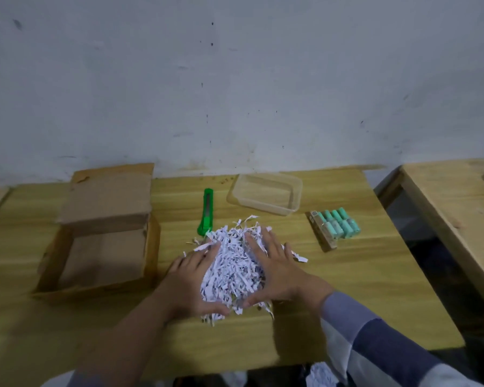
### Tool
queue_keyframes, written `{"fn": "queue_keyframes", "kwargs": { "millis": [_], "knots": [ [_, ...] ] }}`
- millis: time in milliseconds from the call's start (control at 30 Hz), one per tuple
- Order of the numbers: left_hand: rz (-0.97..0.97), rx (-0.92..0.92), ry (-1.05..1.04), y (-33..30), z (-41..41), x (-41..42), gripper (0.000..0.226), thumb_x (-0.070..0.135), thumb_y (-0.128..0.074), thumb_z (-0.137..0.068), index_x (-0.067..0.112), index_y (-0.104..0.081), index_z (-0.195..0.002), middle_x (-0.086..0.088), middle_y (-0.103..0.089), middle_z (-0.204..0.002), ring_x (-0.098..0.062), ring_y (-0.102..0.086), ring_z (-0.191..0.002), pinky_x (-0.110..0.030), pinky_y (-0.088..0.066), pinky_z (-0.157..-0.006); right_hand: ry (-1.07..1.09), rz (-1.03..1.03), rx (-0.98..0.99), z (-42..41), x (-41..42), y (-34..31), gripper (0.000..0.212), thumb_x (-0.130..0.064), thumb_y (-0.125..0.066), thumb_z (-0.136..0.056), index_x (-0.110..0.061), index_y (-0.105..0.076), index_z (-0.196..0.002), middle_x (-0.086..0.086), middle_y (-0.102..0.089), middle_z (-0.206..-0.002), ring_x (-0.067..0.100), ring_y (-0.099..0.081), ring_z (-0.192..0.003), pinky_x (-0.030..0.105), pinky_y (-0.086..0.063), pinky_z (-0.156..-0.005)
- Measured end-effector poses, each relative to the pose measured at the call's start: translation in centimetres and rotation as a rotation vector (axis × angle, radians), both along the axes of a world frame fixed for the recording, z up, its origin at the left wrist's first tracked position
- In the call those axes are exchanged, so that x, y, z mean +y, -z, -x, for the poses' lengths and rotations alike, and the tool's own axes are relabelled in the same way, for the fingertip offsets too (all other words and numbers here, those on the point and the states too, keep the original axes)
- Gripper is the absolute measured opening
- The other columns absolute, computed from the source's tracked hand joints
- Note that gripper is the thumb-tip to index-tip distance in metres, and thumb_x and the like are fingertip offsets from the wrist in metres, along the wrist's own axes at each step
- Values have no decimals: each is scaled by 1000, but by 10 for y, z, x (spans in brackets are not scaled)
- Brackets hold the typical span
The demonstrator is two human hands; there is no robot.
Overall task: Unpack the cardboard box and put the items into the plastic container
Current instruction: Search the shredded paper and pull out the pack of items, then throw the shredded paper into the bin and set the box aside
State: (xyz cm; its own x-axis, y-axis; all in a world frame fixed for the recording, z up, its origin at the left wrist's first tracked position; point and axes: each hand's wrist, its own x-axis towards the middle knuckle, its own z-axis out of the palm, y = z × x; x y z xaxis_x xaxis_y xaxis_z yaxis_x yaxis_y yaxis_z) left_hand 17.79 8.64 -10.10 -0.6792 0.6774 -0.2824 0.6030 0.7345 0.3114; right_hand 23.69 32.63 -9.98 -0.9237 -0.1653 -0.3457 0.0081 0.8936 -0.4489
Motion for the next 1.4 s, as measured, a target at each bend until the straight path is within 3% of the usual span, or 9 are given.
{"fn": "queue_keyframes", "kwargs": {
  "millis": [133,267,400,467,600,967,1133,1267,1400],
  "knots": [
    [-56,142,115,8,19,10,135,101,-37,-45,31,11,-149,3,14,-160,-9,-5,-142,-43,-17,-113,-52,-34,121,14,-2,13,127,-80,-64,-53,-48,22,-141,4,34,-153,28,36,-139,54,19,-108],
    [-144,135,45,17,28,24,118,96,-41,-53,29,-24,-149,5,-29,-155,-18,-28,-141,-41,-27,-111,-3,-44,228,17,-4,27,105,-88,-38,-60,-38,-13,-148,0,-9,-161,23,1,-148,51,1,-118],
    [-343,174,-30,29,17,32,71,52,-76,-64,17,-57,-123,-6,-65,-120,-27,-61,-109,-41,-52,-92,112,45,467,6,-8,44,64,-44,-68,-65,-21,-53,-123,7,-55,-135,23,-32,-121,53,-41,-100],
    [-356,128,-77,29,12,38,75,22,-91,-53,16,-61,-121,-4,-65,-118,-26,-60,-108,-31,-49,-94,132,84,468,0,-12,46,60,-26,-75,-61,-17,-56,-118,9,-58,-129,24,-37,-113,49,-45,-96],
    [-352,-20,-150,12,7,47,70,-3,-79,-65,13,-57,-129,-4,-56,-132,-22,-49,-124,-13,-24,-100,225,129,445,-10,-10,33,52,-10,-69,-67,-10,-60,-119,12,-59,-123,34,-50,-108,44,-45,-93],
    [-583,-129,140,-30,-56,133,70,6,-81,-69,23,-55,-131,3,-56,-127,-16,-52,-117,-18,-37,-92,667,11,524,-126,32,-40,43,-6,-70,-72,-9,-64,-114,13,-65,-113,34,-56,-103,30,-35,-83],
    [-579,-192,334,-33,-127,185,66,11,-78,-72,19,-53,-133,0,-56,-128,-18,-51,-118,-14,-32,-91,892,-24,492,-219,51,-45,44,-13,-61,-68,-7,-65,-112,15,-66,-106,37,-58,-101,36,-41,-86],
    [-527,-283,455,-16,-183,223,66,13,-78,-73,18,-52,-134,-2,-55,-127,-18,-50,-119,-10,-28,-89,1060,-15,471,-286,64,-30,44,-22,-56,-68,-9,-67,-109,11,-68,-103,32,-60,-97,25,-31,-78],
    [-428,-355,502,17,-233,255,66,12,-77,-73,20,-53,-133,-1,-55,-126,-19,-51,-118,-15,-32,-91,1198,20,372,-338,86,11,47,-4,-64,-68,-10,-64,-114,11,-66,-109,33,-57,-103,19,-27,-80]
  ]
}}
